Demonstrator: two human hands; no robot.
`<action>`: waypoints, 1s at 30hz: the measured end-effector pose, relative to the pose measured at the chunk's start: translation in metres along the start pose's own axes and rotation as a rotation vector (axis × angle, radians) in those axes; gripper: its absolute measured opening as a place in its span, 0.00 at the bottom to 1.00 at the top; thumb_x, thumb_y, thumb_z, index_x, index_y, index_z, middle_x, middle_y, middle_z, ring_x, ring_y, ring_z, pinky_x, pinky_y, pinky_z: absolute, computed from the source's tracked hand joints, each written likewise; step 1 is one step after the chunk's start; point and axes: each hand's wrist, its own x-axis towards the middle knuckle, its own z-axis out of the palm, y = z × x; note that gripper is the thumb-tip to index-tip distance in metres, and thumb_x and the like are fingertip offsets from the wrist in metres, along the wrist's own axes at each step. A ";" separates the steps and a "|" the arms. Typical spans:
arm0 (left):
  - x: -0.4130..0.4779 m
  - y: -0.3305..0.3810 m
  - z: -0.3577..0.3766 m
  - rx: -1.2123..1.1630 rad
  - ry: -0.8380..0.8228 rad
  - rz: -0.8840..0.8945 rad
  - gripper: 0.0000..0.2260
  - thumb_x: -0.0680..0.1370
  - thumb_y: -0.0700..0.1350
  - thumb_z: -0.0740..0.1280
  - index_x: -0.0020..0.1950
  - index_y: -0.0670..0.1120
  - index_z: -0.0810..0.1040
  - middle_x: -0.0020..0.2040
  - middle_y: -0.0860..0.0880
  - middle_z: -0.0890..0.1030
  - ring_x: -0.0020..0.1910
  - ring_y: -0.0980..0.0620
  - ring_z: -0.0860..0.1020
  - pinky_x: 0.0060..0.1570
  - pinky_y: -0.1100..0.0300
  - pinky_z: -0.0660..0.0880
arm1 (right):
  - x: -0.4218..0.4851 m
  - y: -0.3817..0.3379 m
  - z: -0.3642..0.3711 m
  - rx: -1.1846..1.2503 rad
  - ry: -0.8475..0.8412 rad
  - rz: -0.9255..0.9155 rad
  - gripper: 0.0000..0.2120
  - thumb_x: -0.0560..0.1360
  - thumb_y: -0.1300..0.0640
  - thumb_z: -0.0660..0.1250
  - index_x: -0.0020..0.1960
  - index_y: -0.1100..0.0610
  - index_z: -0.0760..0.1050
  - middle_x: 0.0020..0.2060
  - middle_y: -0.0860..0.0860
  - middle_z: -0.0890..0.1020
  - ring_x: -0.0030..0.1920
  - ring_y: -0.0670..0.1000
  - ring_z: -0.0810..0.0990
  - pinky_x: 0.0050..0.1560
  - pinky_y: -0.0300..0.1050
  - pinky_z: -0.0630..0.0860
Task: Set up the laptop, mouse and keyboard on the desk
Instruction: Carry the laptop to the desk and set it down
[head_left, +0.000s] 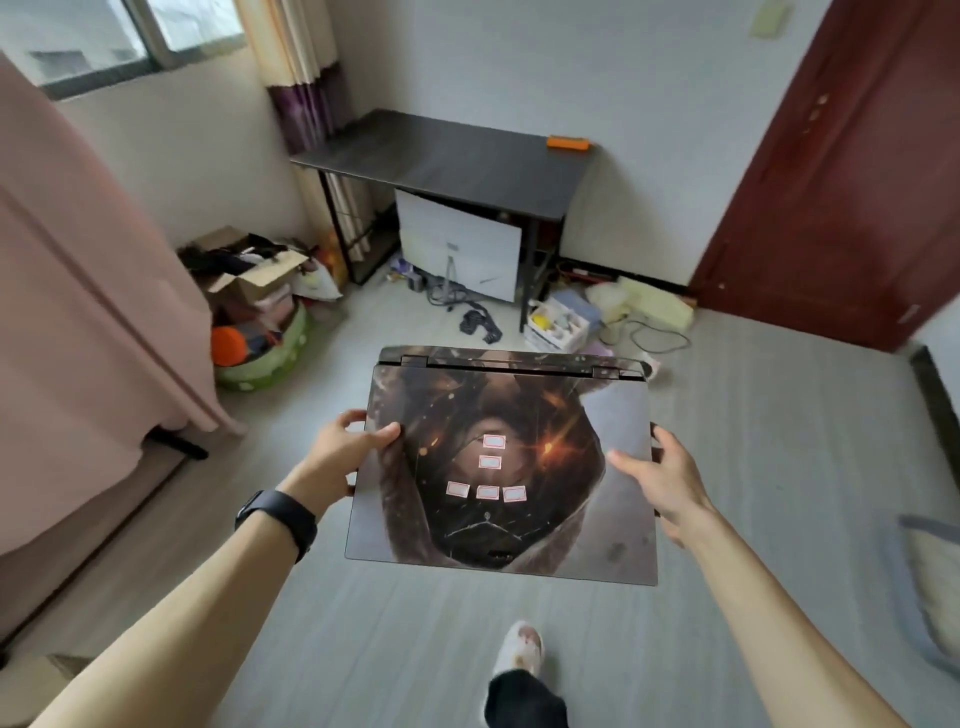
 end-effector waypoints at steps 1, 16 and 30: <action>0.017 0.012 -0.007 -0.014 0.016 0.006 0.24 0.74 0.47 0.76 0.67 0.50 0.71 0.45 0.46 0.81 0.39 0.49 0.80 0.34 0.56 0.75 | 0.021 -0.012 0.014 0.000 -0.013 -0.008 0.35 0.72 0.55 0.77 0.74 0.51 0.67 0.61 0.51 0.82 0.53 0.54 0.85 0.56 0.59 0.82; 0.299 0.215 -0.066 -0.085 0.187 0.001 0.26 0.72 0.48 0.77 0.68 0.50 0.72 0.45 0.51 0.79 0.41 0.49 0.79 0.35 0.55 0.75 | 0.361 -0.201 0.190 -0.039 -0.267 -0.070 0.41 0.62 0.53 0.84 0.71 0.52 0.70 0.56 0.53 0.85 0.50 0.56 0.87 0.50 0.60 0.84; 0.647 0.395 -0.108 0.056 0.062 0.007 0.25 0.70 0.52 0.78 0.63 0.50 0.73 0.55 0.49 0.77 0.52 0.45 0.76 0.56 0.43 0.76 | 0.639 -0.320 0.352 -0.047 -0.156 -0.005 0.44 0.64 0.56 0.83 0.74 0.56 0.66 0.60 0.57 0.82 0.54 0.58 0.84 0.50 0.58 0.84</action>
